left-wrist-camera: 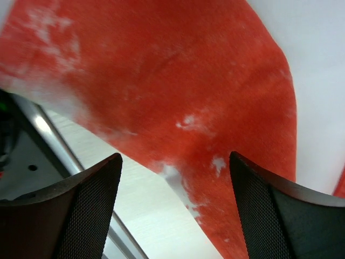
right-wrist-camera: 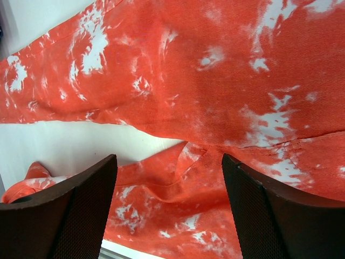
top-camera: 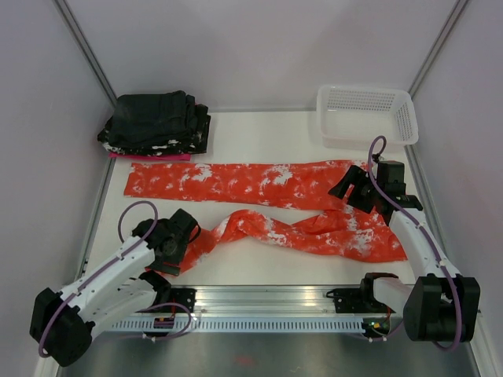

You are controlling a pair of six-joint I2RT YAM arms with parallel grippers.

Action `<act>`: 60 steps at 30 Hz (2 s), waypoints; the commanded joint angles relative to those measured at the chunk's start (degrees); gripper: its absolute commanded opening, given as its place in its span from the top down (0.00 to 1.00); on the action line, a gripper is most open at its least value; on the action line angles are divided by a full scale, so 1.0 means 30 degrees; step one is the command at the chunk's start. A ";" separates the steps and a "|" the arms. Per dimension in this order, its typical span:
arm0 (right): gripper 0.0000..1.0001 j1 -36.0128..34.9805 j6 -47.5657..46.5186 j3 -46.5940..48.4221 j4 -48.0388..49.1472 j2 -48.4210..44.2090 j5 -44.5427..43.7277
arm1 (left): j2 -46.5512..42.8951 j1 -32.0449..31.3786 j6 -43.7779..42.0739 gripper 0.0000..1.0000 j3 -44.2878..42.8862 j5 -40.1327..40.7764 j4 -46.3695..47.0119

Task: Fold and stack the trousers
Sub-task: Flatten the trousers out

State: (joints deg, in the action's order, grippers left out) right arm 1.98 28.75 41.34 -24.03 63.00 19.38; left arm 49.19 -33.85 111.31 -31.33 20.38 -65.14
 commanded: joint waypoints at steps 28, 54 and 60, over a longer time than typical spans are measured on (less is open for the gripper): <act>0.15 -0.0103 0.0201 0.1044 -0.0632 0.0415 -0.1917 | 0.4962 0.0003 0.0779 0.93 0.0425 0.0500 0.1325; 0.17 -0.0480 -0.1671 0.1130 0.1063 -0.0752 0.0332 | 0.5491 0.3751 -0.6370 0.93 -1.1118 0.9848 -0.7670; 0.43 -0.5825 -0.1643 0.2915 0.7710 -0.0413 0.2542 | 0.4201 0.4163 -0.7307 0.94 -1.1675 0.9641 -0.7670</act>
State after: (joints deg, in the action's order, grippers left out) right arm -7.01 25.15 45.08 -15.68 60.82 22.74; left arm 63.81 -21.82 92.92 -63.88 46.35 -76.23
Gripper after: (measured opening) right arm 0.633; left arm 0.070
